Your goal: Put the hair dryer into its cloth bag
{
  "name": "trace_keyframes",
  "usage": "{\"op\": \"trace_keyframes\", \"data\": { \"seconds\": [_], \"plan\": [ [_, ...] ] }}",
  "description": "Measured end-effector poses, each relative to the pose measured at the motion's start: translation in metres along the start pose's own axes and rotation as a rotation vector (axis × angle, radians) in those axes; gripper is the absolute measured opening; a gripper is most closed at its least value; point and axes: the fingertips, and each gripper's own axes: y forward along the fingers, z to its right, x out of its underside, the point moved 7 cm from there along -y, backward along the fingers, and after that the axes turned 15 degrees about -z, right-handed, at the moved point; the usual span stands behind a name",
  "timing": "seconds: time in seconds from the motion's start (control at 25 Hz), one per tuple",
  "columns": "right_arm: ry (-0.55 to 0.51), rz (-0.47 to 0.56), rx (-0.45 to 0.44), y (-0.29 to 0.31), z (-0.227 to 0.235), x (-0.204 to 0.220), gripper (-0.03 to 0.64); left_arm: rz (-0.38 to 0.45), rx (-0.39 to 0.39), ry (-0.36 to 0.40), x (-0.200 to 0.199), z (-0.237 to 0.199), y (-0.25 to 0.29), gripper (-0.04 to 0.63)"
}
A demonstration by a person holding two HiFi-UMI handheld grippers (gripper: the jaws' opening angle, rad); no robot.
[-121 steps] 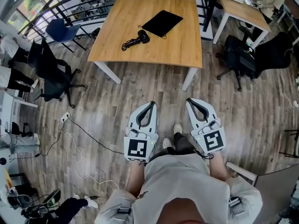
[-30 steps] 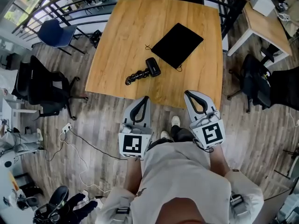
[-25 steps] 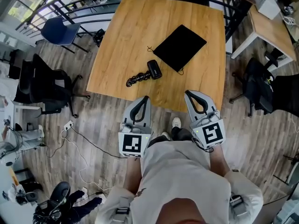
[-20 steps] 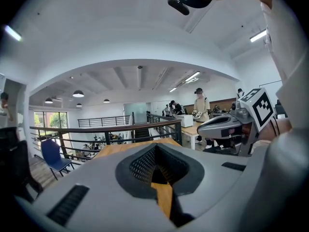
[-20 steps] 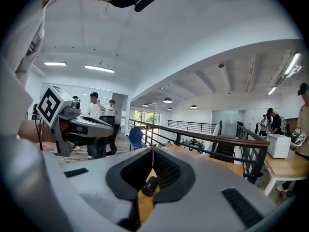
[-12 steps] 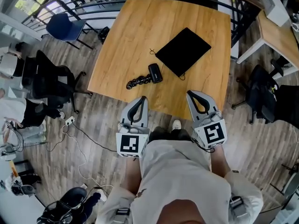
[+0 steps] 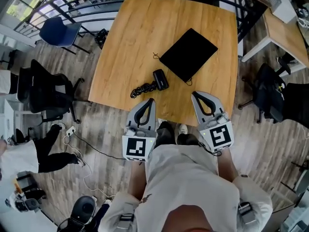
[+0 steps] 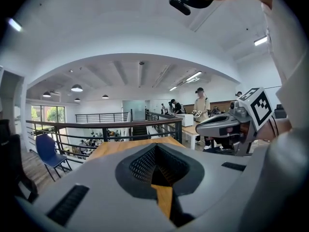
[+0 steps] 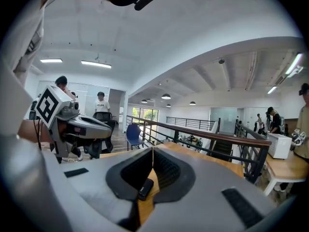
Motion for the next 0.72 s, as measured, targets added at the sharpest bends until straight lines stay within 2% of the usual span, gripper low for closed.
{"op": "trace_keyframes", "data": {
  "seconds": [0.24, 0.72],
  "plan": [
    [0.013, -0.025, 0.061, 0.028, 0.001, -0.015, 0.021, 0.011, 0.074, 0.038, -0.012, -0.034, 0.028, 0.020],
    [0.045, -0.077, 0.141, 0.082, -0.010, -0.035, 0.021, 0.016, 0.197, 0.040, -0.012, -0.089, 0.065, 0.020]
  ]
}}
